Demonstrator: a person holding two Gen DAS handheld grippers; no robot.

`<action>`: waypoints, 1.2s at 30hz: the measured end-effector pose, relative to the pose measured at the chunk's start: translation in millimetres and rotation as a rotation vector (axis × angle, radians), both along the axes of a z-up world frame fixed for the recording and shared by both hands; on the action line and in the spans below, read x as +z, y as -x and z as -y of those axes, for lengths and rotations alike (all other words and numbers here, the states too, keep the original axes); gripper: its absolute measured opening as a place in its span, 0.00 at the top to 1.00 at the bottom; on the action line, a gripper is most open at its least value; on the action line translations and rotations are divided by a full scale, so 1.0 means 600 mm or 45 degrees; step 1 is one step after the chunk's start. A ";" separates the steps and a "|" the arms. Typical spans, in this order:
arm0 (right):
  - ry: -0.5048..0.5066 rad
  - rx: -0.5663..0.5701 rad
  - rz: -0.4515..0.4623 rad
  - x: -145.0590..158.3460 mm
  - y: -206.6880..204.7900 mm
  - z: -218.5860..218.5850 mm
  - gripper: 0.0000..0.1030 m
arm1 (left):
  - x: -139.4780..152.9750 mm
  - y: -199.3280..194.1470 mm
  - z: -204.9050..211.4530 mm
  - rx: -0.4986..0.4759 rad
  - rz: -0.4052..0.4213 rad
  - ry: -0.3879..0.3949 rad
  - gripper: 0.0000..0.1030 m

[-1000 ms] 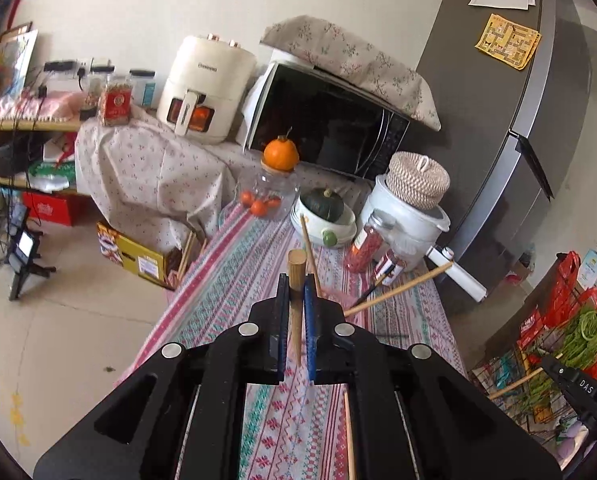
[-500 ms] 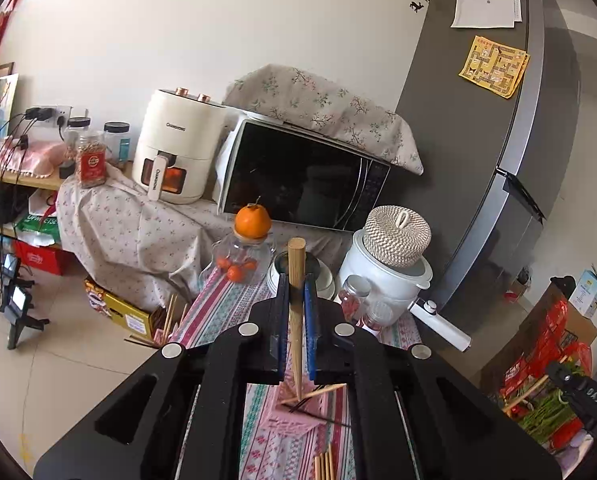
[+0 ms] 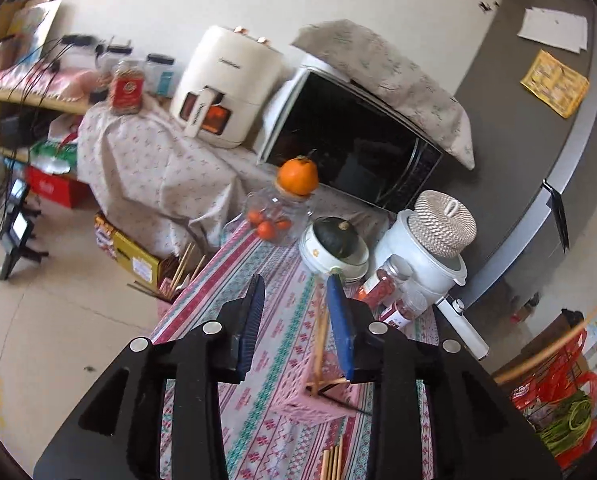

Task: Organize utensils
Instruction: 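Open the left tool over the pink basket while the right tool releases its chopstick, then move both open tools back down to the wooden chopstick pile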

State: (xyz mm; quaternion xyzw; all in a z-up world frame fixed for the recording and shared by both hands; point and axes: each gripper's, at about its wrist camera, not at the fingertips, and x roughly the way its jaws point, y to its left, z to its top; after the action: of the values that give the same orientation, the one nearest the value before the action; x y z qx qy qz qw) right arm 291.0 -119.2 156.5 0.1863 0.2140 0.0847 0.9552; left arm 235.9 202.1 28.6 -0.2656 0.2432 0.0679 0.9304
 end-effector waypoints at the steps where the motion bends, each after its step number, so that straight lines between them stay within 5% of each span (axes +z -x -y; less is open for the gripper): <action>1: 0.009 0.003 0.004 0.002 -0.006 -0.012 0.94 | -0.005 0.007 -0.008 0.005 -0.002 0.013 0.71; 8: 0.075 0.027 -0.062 -0.042 -0.065 -0.106 0.94 | -0.047 0.011 -0.060 0.015 -0.080 0.090 0.71; 16: 0.097 0.093 -0.193 -0.166 -0.115 -0.176 0.84 | -0.042 0.005 -0.061 -0.045 -0.044 0.117 0.68; 22: 0.177 0.113 -0.193 -0.178 -0.075 -0.185 0.61 | -0.010 0.023 -0.007 -0.135 0.068 0.021 0.42; 25: 0.235 0.101 -0.171 -0.177 -0.046 -0.177 0.45 | -0.006 0.027 0.019 -0.154 0.069 -0.027 0.41; 36: 0.344 0.004 -0.195 -0.211 0.025 -0.127 0.33 | -0.030 0.052 0.071 -0.172 0.030 -0.098 0.20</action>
State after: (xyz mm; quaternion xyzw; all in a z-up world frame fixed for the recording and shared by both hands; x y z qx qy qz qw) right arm 276.0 -42.9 30.0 0.0617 0.2958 0.0422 0.9523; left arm 204.7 159.3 10.6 -0.2134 0.2467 0.0110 0.9452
